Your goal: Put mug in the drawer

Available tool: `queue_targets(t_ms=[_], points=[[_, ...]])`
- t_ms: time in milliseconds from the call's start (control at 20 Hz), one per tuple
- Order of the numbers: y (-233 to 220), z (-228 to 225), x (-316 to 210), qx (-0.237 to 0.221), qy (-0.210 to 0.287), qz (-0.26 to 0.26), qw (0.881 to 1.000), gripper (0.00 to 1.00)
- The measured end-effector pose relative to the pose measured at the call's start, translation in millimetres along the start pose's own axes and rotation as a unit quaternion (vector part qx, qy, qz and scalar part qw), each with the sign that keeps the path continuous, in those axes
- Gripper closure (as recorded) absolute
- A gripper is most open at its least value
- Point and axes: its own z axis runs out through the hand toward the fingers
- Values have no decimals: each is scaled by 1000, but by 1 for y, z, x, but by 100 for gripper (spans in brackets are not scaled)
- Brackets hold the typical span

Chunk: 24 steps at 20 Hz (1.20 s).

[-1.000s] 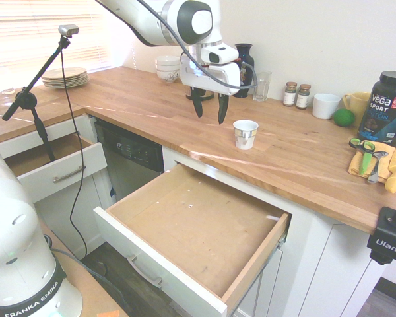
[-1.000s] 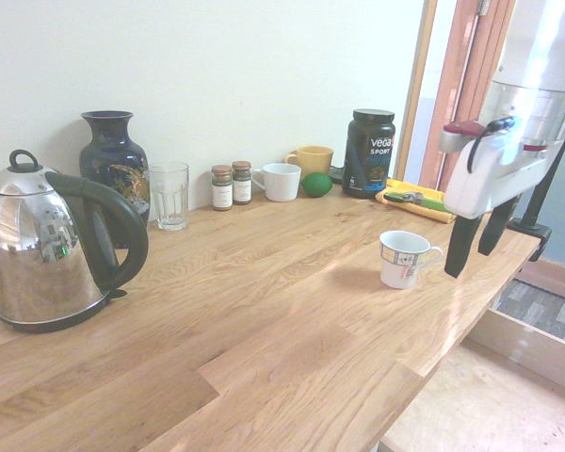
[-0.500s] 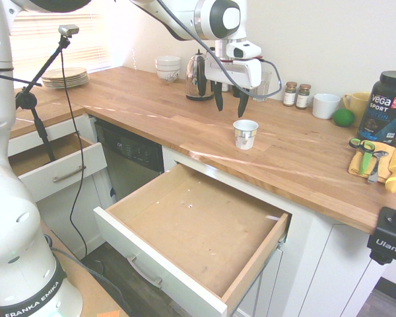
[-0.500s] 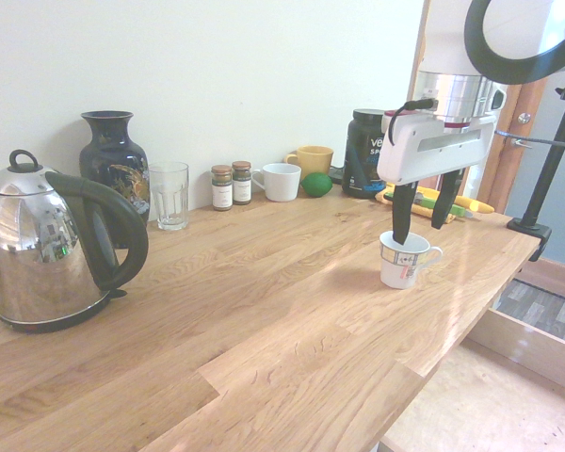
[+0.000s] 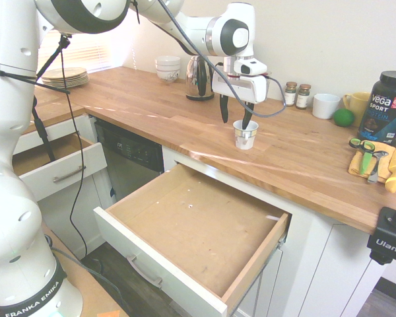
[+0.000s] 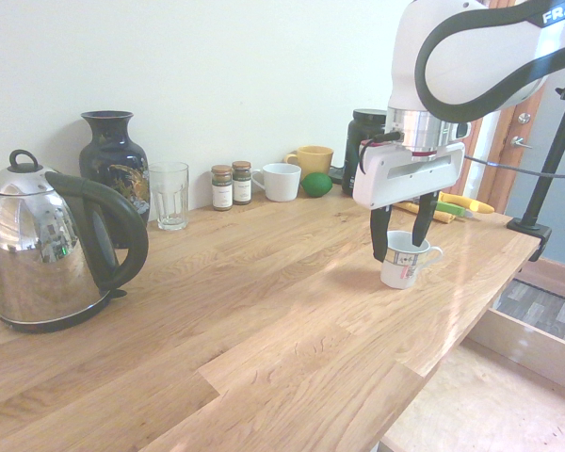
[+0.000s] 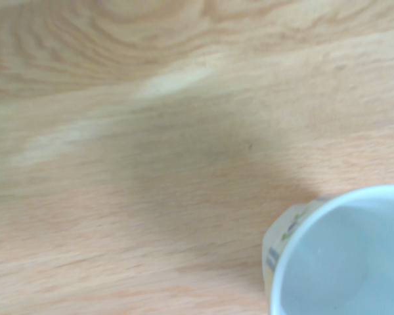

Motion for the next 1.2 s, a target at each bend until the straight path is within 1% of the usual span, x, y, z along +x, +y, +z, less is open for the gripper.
queue_targets(t_ms=[350,850,900,1200], points=[[-2,26,0,-8,-9,2,1000,0],[-2,48,-1,-12,-20,5,1000,0],[-1,51,-1,-12,-20,5,1000,100],[0,54,0,-9,-18,3,1000,100]])
